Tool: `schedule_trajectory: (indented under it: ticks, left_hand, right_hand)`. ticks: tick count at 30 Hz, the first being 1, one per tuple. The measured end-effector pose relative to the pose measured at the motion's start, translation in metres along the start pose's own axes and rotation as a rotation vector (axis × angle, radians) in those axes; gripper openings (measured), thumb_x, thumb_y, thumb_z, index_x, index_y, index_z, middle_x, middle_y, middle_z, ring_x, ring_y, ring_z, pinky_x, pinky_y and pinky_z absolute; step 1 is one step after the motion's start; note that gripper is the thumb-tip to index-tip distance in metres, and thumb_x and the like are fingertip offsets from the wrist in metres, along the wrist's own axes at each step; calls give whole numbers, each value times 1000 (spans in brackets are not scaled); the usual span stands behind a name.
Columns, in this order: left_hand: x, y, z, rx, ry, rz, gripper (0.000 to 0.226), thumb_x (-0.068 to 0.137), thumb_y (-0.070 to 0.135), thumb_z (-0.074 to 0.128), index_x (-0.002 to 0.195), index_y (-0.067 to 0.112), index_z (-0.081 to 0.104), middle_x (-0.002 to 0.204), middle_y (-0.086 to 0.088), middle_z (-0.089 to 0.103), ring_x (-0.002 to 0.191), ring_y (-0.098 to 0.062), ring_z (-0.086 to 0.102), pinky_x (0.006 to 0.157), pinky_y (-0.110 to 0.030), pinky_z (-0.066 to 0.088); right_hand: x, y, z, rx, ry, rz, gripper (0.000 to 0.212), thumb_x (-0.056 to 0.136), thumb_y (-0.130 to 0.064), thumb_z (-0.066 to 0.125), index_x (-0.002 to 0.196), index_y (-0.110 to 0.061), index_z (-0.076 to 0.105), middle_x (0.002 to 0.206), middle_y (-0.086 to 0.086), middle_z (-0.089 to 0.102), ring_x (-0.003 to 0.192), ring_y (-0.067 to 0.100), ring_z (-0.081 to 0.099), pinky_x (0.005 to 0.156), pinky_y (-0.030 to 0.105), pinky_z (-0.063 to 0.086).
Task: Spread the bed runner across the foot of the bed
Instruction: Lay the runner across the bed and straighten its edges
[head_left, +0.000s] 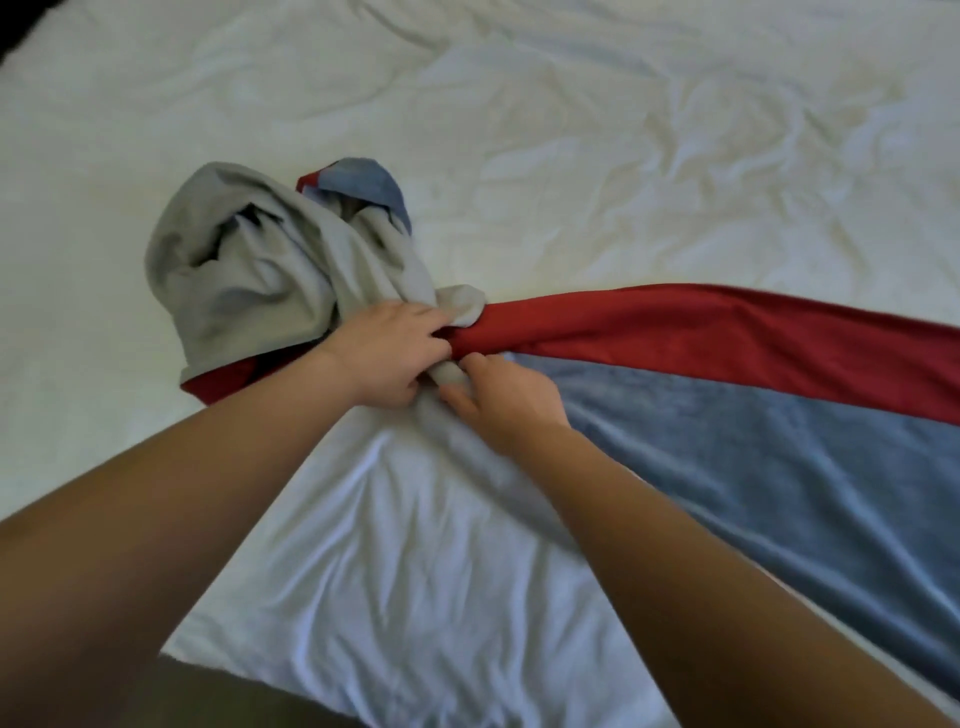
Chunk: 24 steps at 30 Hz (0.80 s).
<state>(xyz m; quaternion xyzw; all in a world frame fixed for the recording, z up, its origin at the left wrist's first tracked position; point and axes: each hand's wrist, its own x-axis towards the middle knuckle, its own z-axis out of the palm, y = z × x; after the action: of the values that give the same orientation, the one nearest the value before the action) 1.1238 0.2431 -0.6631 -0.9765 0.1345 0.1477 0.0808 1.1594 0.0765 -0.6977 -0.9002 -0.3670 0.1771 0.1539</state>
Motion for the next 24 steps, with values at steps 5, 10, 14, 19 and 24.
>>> schedule_trajectory:
  ticks: [5,10,14,19,24]
  left_hand:
    - [-45,-2,16,94,67,121,15,67,12,61,80,19,65,78,-2,67,75,-25,66,64,-35,48]
    - [-90,19,51,34,-122,12,20,89,18,47,103,21,61,103,0,65,99,-23,61,81,-37,44]
    - [-127,31,74,5,50,-22,17,59,10,76,71,16,65,62,-2,61,57,-27,61,51,-33,48]
    - [-168,62,94,-9,106,-58,20,57,13,78,70,18,64,65,-1,61,61,-24,61,56,-33,48]
    - [-193,77,100,-65,121,-137,26,72,12,64,97,15,68,90,-4,69,84,-26,65,75,-36,50]
  right_hand:
    - [-26,-42,25,-109,58,23,24,96,-17,42,117,-12,51,112,7,62,101,29,61,63,33,35]
    - [-60,-68,62,-130,33,-49,21,88,-13,55,108,-12,61,96,8,67,83,28,66,55,31,34]
    - [-82,-86,84,-185,97,-42,31,40,-11,84,60,-16,60,51,1,56,38,21,53,38,15,25]
    - [-118,-102,105,-253,150,-113,31,37,-7,78,58,-15,56,55,2,52,44,23,51,41,20,19]
    - [-130,-109,111,-234,170,-124,26,49,-17,76,65,-13,56,62,4,54,51,25,54,45,22,18]
